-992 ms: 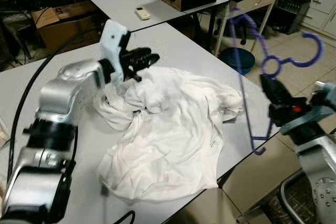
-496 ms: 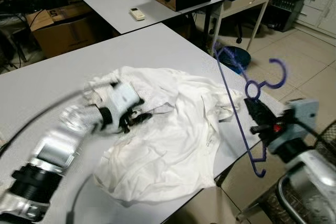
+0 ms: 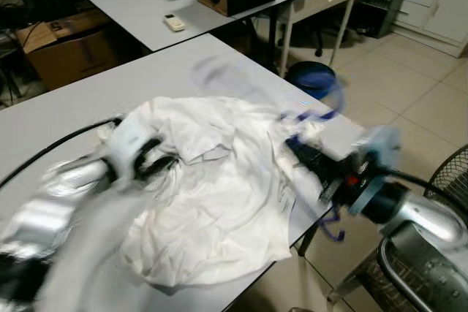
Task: Hang hanger
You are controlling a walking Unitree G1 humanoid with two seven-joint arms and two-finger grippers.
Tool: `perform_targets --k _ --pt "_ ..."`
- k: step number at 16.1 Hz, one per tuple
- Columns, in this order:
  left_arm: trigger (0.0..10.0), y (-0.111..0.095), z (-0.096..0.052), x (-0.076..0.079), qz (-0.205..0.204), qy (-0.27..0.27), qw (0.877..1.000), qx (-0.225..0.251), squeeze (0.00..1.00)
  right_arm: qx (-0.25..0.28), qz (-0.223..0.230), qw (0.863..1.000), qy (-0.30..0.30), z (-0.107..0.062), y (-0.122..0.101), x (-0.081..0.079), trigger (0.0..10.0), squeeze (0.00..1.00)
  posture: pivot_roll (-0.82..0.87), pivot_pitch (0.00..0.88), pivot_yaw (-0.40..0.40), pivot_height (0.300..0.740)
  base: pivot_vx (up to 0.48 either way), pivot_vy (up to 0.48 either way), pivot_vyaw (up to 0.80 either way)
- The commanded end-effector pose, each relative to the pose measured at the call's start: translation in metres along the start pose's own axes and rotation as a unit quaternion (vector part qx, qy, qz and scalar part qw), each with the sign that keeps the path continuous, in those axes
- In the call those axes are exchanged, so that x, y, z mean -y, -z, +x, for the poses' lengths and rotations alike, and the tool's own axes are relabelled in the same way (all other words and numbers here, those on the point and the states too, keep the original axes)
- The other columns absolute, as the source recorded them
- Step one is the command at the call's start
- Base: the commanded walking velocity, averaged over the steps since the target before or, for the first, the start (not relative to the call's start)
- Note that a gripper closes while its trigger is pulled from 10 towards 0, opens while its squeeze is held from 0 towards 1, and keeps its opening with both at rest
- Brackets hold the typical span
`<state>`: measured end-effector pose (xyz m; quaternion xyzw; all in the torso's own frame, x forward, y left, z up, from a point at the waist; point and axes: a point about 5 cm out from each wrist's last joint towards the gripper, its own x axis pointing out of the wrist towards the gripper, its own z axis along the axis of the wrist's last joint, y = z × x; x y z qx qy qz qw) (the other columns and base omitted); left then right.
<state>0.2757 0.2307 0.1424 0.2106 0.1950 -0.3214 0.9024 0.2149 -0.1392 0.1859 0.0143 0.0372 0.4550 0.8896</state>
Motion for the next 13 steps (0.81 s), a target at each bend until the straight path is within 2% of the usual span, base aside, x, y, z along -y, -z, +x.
perform_targets --k 1,3,6,7,10,11,12,13 --pt "10.0 -0.002 -0.005 -0.001 0.012 0.013 1.000 -0.010 0.00 -0.027 0.021 0.999 -0.036 0.003 0.007 -0.004 10.0 0.00 -0.19 0.000 0.064 0.740 0.000 0.000 0.00" --pt "10.0 0.012 -0.014 0.000 0.032 0.030 0.996 -0.075 0.00 -0.073 0.025 0.996 -0.035 0.007 0.021 0.008 10.0 0.00 -0.15 0.000 0.051 0.740 0.000 0.000 0.00" --pt "10.0 0.017 0.001 -0.013 0.068 -0.066 0.992 -0.086 0.00 -0.096 0.036 0.995 -0.007 0.012 0.024 0.024 10.0 0.00 -0.14 0.000 0.040 0.740 0.000 0.000 0.00" --pt "10.0 0.020 0.004 -0.013 0.073 -0.075 0.990 -0.092 0.00 -0.104 0.038 0.994 0.008 0.012 0.026 0.028 10.0 0.00 -0.14 0.000 0.037 0.740 0.000 0.000 0.00" --pt "10.0 0.023 0.012 -0.009 0.070 -0.080 0.990 -0.089 0.00 -0.127 0.038 0.986 0.099 0.010 0.034 0.051 10.0 0.00 -0.14 0.000 0.038 0.740 0.000 0.000 0.00" --pt "10.0 0.023 0.017 -0.007 0.069 -0.083 0.991 -0.080 0.00 -0.125 0.032 0.971 0.199 0.002 0.034 0.076 10.0 0.00 -0.14 0.000 0.043 0.740 0.000 0.000 0.00" --pt "10.0 0.022 0.019 -0.007 0.070 -0.085 0.991 -0.077 0.00 -0.122 0.022 0.966 0.225 -0.001 0.032 0.083 10.0 0.00 -0.14 0.000 0.046 0.740 0.000 0.000 0.00" --pt "10.0 0.021 0.022 -0.009 0.073 -0.091 0.990 -0.073 0.00 -0.091 0.003 0.954 0.285 -0.010 0.022 0.098 10.0 0.00 -0.15 0.000 0.049 0.740 0.000 0.000 0.00"
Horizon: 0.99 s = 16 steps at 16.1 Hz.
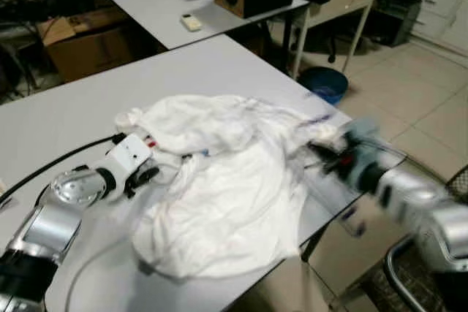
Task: Hang hanger
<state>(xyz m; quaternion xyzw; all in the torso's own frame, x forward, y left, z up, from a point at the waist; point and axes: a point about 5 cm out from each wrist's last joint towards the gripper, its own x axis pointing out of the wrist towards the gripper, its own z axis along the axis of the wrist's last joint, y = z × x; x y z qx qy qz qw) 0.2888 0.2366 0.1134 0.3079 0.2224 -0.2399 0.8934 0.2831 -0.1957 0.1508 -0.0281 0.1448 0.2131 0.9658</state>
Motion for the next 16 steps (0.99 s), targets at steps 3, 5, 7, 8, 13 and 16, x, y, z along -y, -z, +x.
perform_targets --k 3,5,7,8,13,16 --pt "10.0 -0.001 0.001 -0.008 0.016 -0.020 1.000 0.003 0.00 0.098 0.011 0.995 0.016 -0.012 -0.031 0.012 10.0 0.00 -0.16 0.000 0.059 0.740 0.000 0.000 0.00" --pt "10.0 -0.012 0.000 -0.020 -0.005 -0.053 0.998 0.045 0.00 0.120 0.012 0.993 -0.020 -0.018 -0.036 0.005 10.0 0.00 -0.16 0.000 0.060 0.740 0.000 0.000 0.00" --pt "10.0 -0.040 -0.002 -0.020 -0.045 -0.019 0.986 0.162 0.00 0.129 0.020 0.991 -0.026 -0.022 -0.032 0.001 10.0 0.00 -0.16 0.000 0.060 0.740 0.000 0.000 0.00" --pt "10.0 -0.041 0.001 -0.015 -0.036 0.000 0.987 0.158 1.00 0.130 0.025 0.991 -0.023 -0.022 -0.029 -0.001 10.0 0.00 -0.16 0.000 0.067 0.740 0.000 0.000 0.00" --pt "10.0 -0.029 0.025 -0.014 0.062 -0.017 0.995 0.079 0.88 0.145 0.043 0.988 -0.024 -0.020 -0.021 -0.023 10.0 0.00 -0.17 0.000 0.094 0.740 0.000 0.000 0.00" --pt "10.0 -0.025 0.031 -0.015 0.097 0.002 0.994 0.053 0.00 0.143 0.043 0.989 -0.019 -0.021 -0.019 -0.026 10.0 0.00 -0.18 0.000 0.105 0.740 0.000 0.000 0.00"
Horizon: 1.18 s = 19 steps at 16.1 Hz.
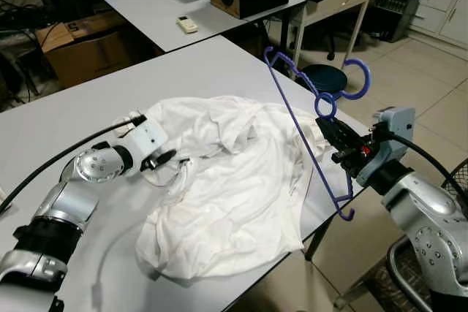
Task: Hang hanger
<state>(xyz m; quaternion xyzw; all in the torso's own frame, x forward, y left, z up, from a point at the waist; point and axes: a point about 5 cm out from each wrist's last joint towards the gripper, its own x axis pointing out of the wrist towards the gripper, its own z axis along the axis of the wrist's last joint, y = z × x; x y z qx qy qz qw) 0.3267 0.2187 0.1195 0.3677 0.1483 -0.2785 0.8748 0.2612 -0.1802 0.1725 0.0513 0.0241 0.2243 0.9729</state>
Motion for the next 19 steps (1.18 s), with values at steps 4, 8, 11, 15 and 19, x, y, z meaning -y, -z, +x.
perform_targets --k 4,8,11,15,19 --pt "0.0 -0.004 0.007 -0.002 0.015 0.010 1.000 0.005 0.00 0.008 -0.008 1.000 0.011 -0.004 -0.002 -0.001 10.0 0.00 -0.19 0.000 0.113 0.740 0.000 0.000 0.00" --pt "0.0 -0.005 0.011 0.001 0.010 0.027 0.999 0.015 0.00 0.008 -0.011 1.000 0.018 -0.004 -0.001 -0.001 10.0 0.00 -0.19 0.000 0.119 0.740 0.000 0.000 0.00" --pt "0.0 -0.002 0.012 0.004 0.007 0.035 0.999 0.006 0.00 0.006 -0.014 1.000 0.016 -0.004 -0.001 -0.001 10.0 0.00 -0.19 0.000 0.116 0.740 0.000 0.000 0.00" --pt "0.0 0.008 0.017 0.019 -0.010 0.069 0.997 -0.025 0.00 0.000 -0.017 1.000 0.007 -0.002 0.000 -0.002 10.0 0.00 -0.19 0.000 0.106 0.740 0.000 0.000 0.00" --pt "0.0 0.006 0.020 0.019 -0.024 0.052 0.998 -0.021 0.00 -0.001 -0.018 1.000 0.000 0.000 0.000 -0.003 10.0 0.00 -0.19 0.000 0.098 0.740 0.000 0.000 0.00"
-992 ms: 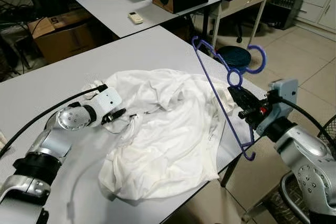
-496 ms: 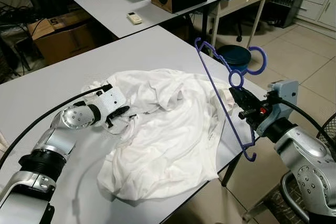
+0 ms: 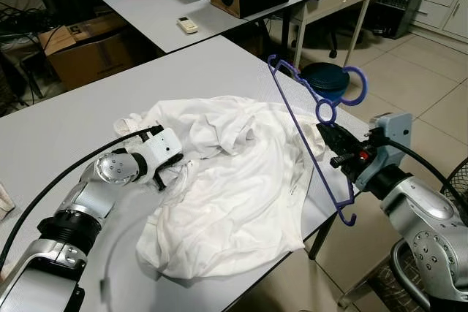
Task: Hang hanger
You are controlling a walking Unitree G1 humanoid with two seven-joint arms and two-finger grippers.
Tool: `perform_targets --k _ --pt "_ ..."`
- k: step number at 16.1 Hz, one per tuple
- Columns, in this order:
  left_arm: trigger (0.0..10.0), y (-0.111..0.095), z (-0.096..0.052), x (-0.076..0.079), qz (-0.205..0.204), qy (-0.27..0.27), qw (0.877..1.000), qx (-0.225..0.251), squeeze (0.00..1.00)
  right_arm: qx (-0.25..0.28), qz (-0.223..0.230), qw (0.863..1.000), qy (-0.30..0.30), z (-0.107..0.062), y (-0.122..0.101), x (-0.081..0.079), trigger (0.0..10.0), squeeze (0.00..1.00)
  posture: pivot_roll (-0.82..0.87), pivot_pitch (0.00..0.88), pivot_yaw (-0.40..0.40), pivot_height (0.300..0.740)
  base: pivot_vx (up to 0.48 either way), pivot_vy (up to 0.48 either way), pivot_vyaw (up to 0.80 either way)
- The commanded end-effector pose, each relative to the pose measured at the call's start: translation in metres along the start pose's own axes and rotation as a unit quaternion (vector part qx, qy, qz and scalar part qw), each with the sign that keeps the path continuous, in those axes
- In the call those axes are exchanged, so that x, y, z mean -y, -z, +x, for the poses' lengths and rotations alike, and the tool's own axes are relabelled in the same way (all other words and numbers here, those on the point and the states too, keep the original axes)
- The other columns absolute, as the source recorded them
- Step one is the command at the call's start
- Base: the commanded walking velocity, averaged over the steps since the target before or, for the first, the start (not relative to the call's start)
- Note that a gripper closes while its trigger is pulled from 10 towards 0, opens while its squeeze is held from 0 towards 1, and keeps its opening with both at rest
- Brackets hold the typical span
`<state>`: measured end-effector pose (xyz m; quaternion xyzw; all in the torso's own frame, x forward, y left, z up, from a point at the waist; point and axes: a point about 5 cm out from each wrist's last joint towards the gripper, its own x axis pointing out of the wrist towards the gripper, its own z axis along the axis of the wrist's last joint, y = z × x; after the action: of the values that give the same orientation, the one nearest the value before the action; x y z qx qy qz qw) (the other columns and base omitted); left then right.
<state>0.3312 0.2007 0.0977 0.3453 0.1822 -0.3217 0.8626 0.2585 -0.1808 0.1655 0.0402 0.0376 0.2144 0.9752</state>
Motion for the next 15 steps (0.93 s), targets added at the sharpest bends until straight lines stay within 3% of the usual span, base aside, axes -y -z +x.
perform_targets --k 1,4,5,7,9,12,13,14,15 --pt "0.0 0.004 -0.001 -0.001 -0.007 -0.005 1.000 -0.011 0.00 0.014 -0.011 1.000 -0.011 0.003 -0.007 -0.003 10.0 0.00 -0.19 0.000 0.098 0.740 0.000 0.000 0.00" --pt "0.0 -0.007 -0.002 -0.010 -0.059 -0.030 0.997 0.031 0.00 0.017 -0.016 1.000 -0.016 0.002 -0.010 -0.001 10.0 0.00 -0.18 0.000 0.093 0.740 0.000 0.000 0.00" --pt "0.0 -0.016 -0.003 -0.016 -0.113 -0.043 0.990 0.071 0.00 0.020 -0.016 0.999 -0.020 0.001 -0.011 -0.001 10.0 0.00 -0.18 0.000 0.092 0.740 0.000 0.000 0.00" --pt "0.0 -0.041 -0.009 -0.035 -0.200 -0.069 0.964 0.162 0.00 0.029 -0.022 0.998 -0.044 -0.003 -0.015 -0.002 10.0 0.00 -0.18 0.000 0.090 0.740 0.000 0.000 0.00" --pt "0.0 -0.077 -0.024 -0.065 -0.275 -0.098 0.915 0.278 0.00 0.038 -0.031 0.994 -0.100 -0.012 -0.022 -0.009 10.0 0.00 -0.17 0.000 0.090 0.740 0.000 0.000 0.00" --pt "0.0 -0.106 -0.043 -0.093 -0.290 -0.125 0.881 0.351 0.00 0.004 -0.051 0.982 -0.179 -0.026 -0.019 -0.019 10.0 0.00 -0.17 0.000 0.096 0.740 0.000 0.000 0.00" --pt "0.0 -0.111 -0.047 -0.099 -0.282 -0.136 0.881 0.354 0.00 -0.007 -0.046 0.977 -0.210 -0.031 -0.016 -0.025 10.0 0.00 -0.18 0.000 0.099 0.740 0.000 0.000 0.00" --pt "0.0 -0.110 -0.048 -0.101 -0.246 -0.144 0.902 0.325 0.00 -0.024 -0.040 0.970 -0.239 -0.035 -0.013 -0.032 10.0 0.00 -0.18 0.000 0.100 0.740 0.000 0.000 0.00" --pt "3.5 -0.102 -0.044 -0.098 -0.198 -0.143 0.930 0.276 0.00 -0.041 -0.040 0.965 -0.256 -0.036 -0.009 -0.037 10.0 0.00 -0.18 0.000 0.105 0.740 0.000 0.000 0.00"
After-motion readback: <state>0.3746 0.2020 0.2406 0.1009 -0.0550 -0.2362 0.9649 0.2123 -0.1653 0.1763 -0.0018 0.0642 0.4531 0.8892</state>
